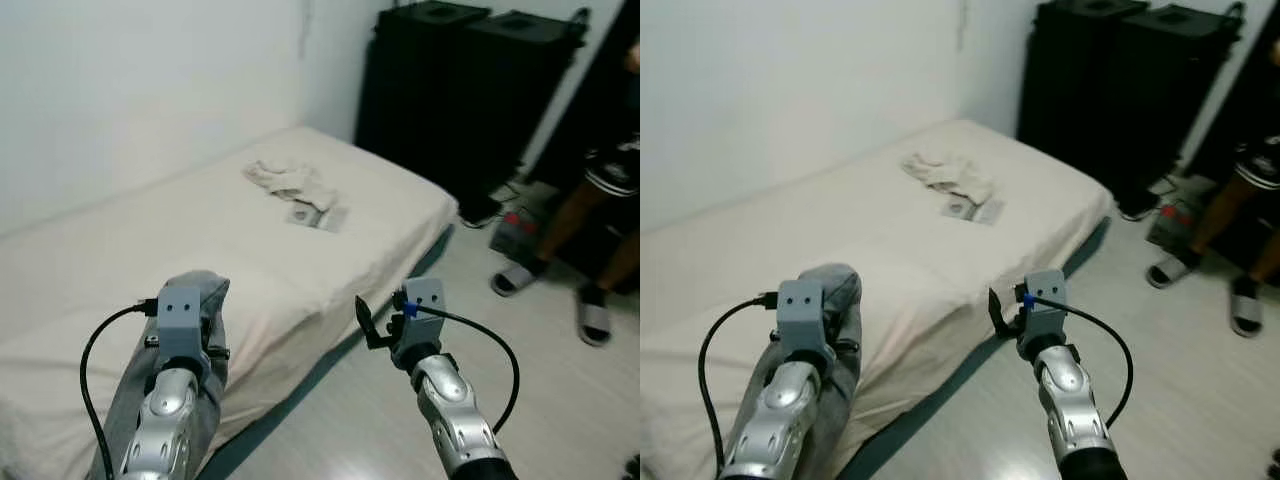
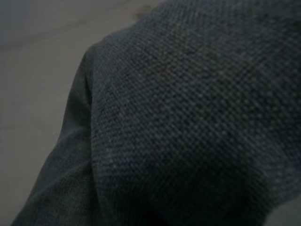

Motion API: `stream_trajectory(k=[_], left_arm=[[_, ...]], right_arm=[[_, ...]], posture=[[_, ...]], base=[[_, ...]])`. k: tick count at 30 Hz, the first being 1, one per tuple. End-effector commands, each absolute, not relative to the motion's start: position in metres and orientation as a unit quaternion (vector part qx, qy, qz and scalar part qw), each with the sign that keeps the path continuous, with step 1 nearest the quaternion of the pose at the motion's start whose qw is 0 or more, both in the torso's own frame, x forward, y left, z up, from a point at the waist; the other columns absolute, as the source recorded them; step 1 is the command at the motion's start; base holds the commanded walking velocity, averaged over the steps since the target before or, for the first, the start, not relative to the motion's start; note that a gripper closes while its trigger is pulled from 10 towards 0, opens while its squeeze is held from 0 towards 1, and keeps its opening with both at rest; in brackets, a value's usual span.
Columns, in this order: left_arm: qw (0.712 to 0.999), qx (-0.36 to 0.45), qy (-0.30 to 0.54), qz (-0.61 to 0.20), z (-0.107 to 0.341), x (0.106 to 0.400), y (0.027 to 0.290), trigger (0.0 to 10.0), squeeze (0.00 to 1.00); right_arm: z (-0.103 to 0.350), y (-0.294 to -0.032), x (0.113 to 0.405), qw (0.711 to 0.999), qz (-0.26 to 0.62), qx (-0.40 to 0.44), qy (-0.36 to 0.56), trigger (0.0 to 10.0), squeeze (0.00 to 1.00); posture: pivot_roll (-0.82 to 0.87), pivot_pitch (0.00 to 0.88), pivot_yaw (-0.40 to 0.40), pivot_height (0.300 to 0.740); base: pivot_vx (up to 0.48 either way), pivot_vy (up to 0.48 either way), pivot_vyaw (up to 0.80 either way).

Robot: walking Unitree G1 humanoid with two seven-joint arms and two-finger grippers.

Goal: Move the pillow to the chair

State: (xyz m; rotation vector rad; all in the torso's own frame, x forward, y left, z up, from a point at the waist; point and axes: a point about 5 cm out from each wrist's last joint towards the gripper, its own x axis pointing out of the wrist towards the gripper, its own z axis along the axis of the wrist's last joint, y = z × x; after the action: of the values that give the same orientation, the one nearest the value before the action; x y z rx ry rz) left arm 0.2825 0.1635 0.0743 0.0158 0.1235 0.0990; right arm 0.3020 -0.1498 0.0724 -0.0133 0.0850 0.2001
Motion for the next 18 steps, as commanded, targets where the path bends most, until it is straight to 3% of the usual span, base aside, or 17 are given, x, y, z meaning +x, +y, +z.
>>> stream_trajectory(k=[1, 18], left_arm=[[0.998, 0.013, 0.029, 0.048, 0.0857, 0.2864, 0.1638, 10.0, 0.0], [0.998, 0.015, 0.024, 0.06, 0.0872, 0.2856, 0.1671, 10.0, 0.0]], right_arm=[[0.0694, -0.1467, 0.3018, 0.993, 0.104, -0.009, 0.053, 10.0, 0.0], [0.0681, -0.1452, 0.3012, 0.993, 0.107, -0.01, 0.057, 10.0, 0.0]], posture=[[0.03, 0.048, -0.007, 0.74], [0.03, 0.052, -0.011, 0.74]], base=[[0.0, 0.0, -0.8], [0.0, 0.0, -0.8]])
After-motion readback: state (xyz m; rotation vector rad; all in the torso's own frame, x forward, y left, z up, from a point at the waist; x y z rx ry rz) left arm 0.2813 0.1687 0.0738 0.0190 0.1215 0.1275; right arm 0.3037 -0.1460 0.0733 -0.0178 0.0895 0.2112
